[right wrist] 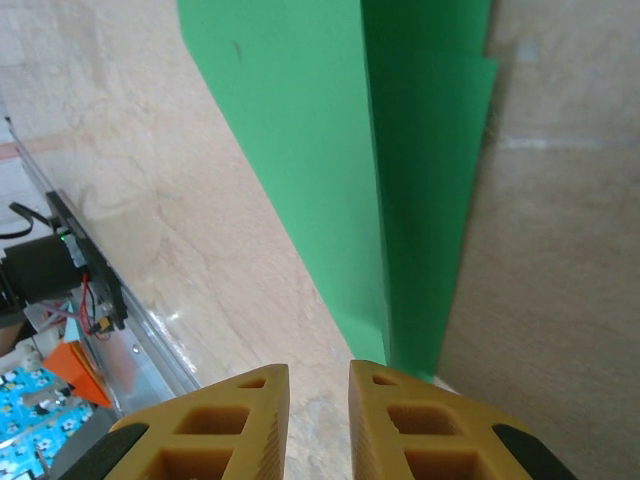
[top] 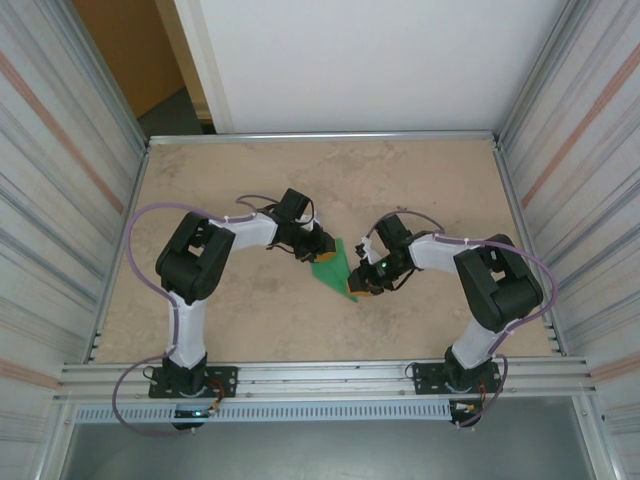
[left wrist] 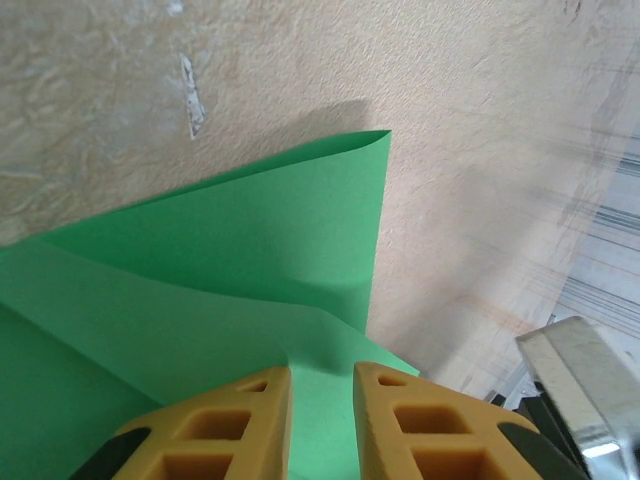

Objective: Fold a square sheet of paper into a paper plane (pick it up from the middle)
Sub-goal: Fourth fold the wing at the center of the table.

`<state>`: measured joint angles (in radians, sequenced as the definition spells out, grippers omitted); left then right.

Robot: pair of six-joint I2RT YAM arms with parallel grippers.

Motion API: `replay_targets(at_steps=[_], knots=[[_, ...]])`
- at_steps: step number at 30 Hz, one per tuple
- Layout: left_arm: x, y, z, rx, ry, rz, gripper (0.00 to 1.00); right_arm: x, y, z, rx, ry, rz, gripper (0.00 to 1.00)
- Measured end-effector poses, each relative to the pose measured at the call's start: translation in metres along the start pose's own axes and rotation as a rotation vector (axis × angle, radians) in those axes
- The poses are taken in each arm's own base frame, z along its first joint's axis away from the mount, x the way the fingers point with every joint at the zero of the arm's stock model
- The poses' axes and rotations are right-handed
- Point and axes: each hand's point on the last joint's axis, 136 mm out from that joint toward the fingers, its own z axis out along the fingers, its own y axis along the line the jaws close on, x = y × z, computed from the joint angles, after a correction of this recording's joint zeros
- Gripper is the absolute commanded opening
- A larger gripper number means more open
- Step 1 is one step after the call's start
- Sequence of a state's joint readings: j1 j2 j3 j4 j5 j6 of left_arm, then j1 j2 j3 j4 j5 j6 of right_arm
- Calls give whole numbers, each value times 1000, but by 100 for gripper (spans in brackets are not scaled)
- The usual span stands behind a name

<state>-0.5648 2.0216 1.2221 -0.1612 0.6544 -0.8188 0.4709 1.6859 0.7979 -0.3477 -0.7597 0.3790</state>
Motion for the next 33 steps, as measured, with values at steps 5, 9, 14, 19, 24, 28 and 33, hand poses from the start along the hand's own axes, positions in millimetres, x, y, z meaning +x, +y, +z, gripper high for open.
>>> replay_targets(at_steps=[5, 9, 14, 19, 24, 28, 33], knots=[[0, 0, 0, 1, -1, 0, 23, -1, 0, 0, -3, -5, 0, 22], [0, 0, 0, 1, -1, 0, 23, -1, -1, 2, -5, -1, 2, 21], [0, 0, 0, 1, -1, -6, 23, -1, -3, 5, -4, 5, 5, 21], [1, 2, 1, -1, 1, -17, 24, 0, -4, 8, -2, 13, 7, 22], [1, 2, 1, 0, 0, -20, 24, -2, -2, 6, -4, 3, 3, 28], [2, 3, 1, -2, 2, -23, 25, -6, 7, -9, 2, -62, -21, 32], [1, 3, 1, 2, -1, -23, 27, -13, 9, -23, 41, -134, -53, 32]])
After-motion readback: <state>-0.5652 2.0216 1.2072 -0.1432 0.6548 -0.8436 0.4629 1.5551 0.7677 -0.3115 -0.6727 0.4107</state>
